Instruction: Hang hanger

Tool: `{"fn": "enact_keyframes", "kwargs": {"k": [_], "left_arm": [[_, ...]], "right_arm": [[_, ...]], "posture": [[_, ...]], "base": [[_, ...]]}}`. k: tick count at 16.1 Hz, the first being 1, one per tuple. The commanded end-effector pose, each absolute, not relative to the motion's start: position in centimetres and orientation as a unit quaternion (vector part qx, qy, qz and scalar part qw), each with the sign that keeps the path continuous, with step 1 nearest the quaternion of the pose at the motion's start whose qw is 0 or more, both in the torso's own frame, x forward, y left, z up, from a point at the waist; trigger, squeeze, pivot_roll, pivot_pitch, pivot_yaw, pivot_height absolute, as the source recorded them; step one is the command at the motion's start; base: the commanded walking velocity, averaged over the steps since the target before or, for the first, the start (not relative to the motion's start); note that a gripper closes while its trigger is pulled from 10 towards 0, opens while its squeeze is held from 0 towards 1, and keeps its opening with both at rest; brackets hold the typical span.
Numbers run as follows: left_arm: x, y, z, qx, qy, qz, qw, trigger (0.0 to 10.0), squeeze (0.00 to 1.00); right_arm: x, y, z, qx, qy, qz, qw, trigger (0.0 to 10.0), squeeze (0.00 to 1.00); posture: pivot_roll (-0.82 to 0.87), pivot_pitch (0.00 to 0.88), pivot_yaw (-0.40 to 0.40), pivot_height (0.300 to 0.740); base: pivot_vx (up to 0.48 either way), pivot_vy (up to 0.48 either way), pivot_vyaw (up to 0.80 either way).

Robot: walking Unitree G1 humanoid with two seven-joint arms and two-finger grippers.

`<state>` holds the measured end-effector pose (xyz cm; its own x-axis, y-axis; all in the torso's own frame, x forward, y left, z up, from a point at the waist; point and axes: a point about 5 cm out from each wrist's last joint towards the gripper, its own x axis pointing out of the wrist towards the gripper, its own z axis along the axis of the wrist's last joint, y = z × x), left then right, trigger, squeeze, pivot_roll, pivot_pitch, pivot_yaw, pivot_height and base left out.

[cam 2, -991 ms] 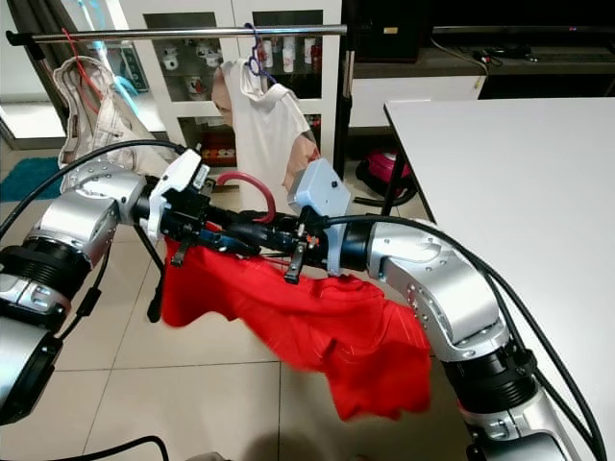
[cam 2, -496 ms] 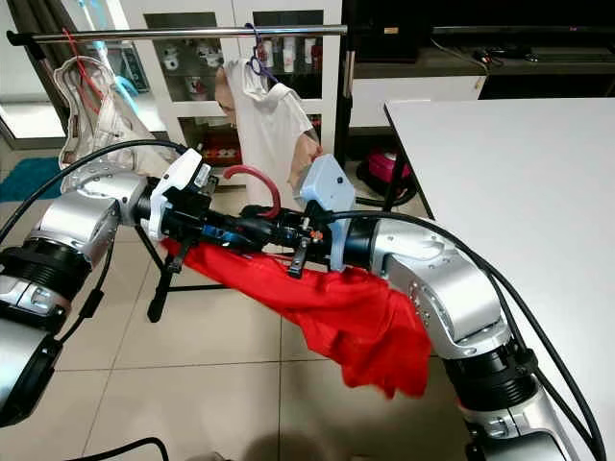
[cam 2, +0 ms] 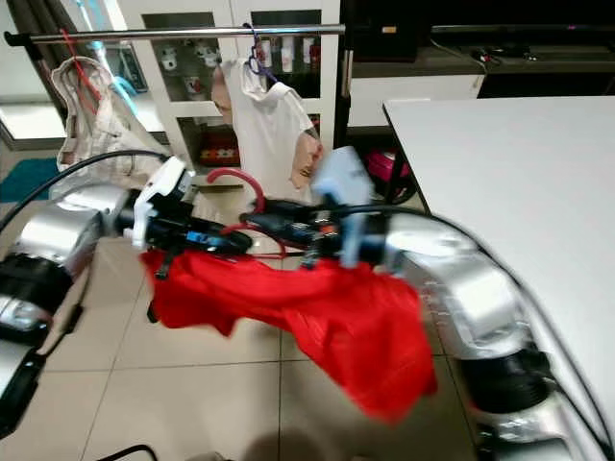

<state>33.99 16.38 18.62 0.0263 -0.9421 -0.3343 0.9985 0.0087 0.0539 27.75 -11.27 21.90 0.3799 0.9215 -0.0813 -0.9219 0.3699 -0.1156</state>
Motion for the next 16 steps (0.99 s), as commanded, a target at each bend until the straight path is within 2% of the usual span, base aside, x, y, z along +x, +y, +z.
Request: {"fn": "enact_keyframes", "kwargs": {"k": [1,5,7,8,10,12,13,14,16], "left_arm": [[34.3,17.5,19.0,0.145,0.094,-0.655,0.735,0.0,0.00],[34.7,19.1,18.1,0.160,0.111,-0.581,0.790,0.0,0.00],[34.9,18.6,18.5,0.137,0.081,-0.556,0.816,0.0,0.00],[34.9,17.9,18.5,0.124,0.054,-0.542,0.830,0.0,0.00],[34.7,16.6,17.9,0.096,0.029,-0.524,0.846,0.0,0.00],[34.6,15.7,17.2,0.076,0.009,-0.500,0.863,0.0,0.00],[34.4,15.3,16.7,0.080,0.006,-0.494,0.866,0.0,0.00],[34.3,15.1,16.4,0.086,0.006,-0.487,0.869,0.0,0.00],[34.3,15.0,16.0,0.095,0.002,-0.464,0.881,0.0,0.00]], "right_arm": [[27.7,-12.2,21.7,-0.070,0.006,0.545,0.836,10.0,1.00],[27.7,-14.7,20.8,-0.089,0.039,0.486,0.868,10.0,1.00],[28.0,-15.0,19.4,-0.080,0.079,0.437,0.892,10.0,1.00],[28.4,-14.5,18.0,-0.045,0.107,0.388,0.914,10.0,1.00],[28.8,-13.4,16.3,0.000,0.137,0.328,0.935,10.0,1.00],[29.7,-12.7,16.1,0.082,0.140,0.267,0.950,10.0,1.00],[30.0,-12.7,16.1,0.119,0.143,0.247,0.951,10.0,0.07],[30.2,-12.7,16.2,0.150,0.142,0.231,0.951,10.0,0.00],[30.3,-12.4,16.5,0.215,0.150,0.206,0.943,10.0,0.00]], "posture": [[-0.14,0.000,0.097,0.740],[-0.15,0.000,0.093,0.740],[-0.15,0.000,0.086,0.740],[-0.15,0.000,0.083,0.740],[-0.14,0.000,0.073,0.740],[-0.14,0.000,0.064,0.740],[-0.13,0.000,0.061,0.740],[-0.13,0.000,0.060,0.740],[-0.13,0.000,0.061,0.740]], "base": [[0.000,0.000,0.00],[0.000,0.000,0.00],[0.000,0.000,0.00],[0.000,0.000,0.00],[0.000,0.000,0.00],[0.000,0.000,0.00],[0.000,0.000,0.00],[0.000,0.000,0.00],[0.000,0.000,0.00]]}}
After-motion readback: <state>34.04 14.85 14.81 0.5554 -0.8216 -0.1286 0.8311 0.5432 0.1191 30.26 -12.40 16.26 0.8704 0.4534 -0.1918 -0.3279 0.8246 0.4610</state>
